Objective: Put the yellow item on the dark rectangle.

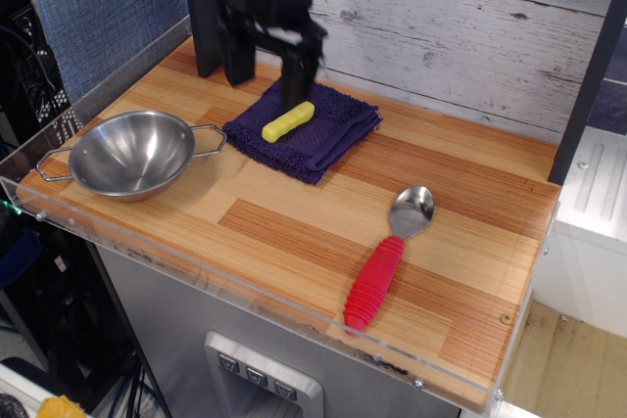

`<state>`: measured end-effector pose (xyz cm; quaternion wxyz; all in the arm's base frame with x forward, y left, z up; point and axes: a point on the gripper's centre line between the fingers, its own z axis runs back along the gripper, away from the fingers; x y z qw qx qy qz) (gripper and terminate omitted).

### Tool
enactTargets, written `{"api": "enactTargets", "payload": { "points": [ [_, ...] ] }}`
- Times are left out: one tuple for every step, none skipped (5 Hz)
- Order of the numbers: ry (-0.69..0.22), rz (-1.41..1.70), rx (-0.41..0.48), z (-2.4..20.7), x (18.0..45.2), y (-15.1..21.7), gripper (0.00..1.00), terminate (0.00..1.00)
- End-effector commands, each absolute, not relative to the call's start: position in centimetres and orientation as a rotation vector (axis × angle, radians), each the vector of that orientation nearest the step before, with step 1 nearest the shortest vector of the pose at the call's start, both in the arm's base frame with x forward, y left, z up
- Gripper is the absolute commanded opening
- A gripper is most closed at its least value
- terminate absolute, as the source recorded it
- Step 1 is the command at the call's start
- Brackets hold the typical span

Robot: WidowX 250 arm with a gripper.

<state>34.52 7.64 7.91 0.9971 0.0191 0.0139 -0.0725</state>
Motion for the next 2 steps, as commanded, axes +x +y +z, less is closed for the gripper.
{"api": "enactTargets", "payload": {
  "points": [
    [-0.047, -0.036, 0.025, 18.0, 29.6, 9.4, 1.00, 0.00],
    [-0.035, -0.023, 0.017, 18.9, 27.4, 9.9, 1.00, 0.00]
  ]
}}
